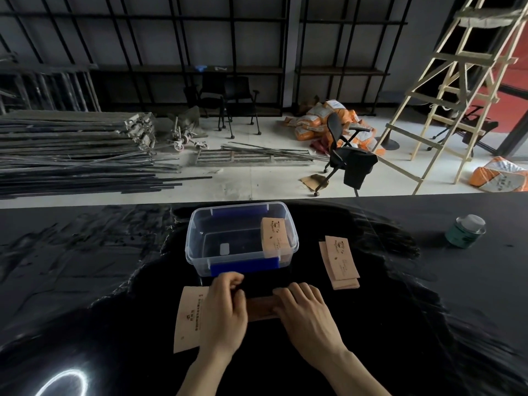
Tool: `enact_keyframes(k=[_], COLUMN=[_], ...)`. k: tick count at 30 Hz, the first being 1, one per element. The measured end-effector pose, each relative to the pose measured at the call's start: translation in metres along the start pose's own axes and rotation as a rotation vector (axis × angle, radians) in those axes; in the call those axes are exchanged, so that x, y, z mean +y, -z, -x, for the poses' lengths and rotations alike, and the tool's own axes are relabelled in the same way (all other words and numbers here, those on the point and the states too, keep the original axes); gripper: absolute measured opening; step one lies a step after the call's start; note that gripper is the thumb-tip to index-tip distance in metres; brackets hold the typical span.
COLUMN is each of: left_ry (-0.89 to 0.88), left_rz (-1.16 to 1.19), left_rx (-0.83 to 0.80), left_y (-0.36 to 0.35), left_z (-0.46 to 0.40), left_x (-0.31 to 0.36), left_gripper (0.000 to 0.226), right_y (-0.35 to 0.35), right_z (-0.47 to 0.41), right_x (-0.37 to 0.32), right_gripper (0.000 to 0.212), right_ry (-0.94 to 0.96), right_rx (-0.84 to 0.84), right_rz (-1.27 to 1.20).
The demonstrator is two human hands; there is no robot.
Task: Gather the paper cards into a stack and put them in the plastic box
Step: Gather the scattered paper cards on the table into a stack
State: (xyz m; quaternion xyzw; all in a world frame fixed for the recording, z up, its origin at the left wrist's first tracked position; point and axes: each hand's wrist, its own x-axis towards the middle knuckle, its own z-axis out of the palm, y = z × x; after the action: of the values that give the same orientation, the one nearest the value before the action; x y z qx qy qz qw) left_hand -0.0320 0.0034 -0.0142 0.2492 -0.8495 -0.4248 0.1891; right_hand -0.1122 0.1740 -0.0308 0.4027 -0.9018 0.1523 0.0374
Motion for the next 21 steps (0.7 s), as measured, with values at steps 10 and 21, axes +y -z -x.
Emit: enact_keyframes(k=[10, 21], left_ry=[0.279, -0.019], left_rz=[-0.726, -0.141], left_rx=[0.040, -0.117], left_y=[0.056, 0.061], left_z=[0.013, -0.007], left_x=[-0.040, -0.024], left_gripper=[0.072, 0.035], right_y=[-0.009, -0.016], right_z=[-0.023, -0.028], right_x=[-0.034, -0.044], right_gripper=[0.030, 0.050], right_ry=[0.118, 0.057], right_rx=[0.015, -0.027], right_rz=[-0.048, -0.114])
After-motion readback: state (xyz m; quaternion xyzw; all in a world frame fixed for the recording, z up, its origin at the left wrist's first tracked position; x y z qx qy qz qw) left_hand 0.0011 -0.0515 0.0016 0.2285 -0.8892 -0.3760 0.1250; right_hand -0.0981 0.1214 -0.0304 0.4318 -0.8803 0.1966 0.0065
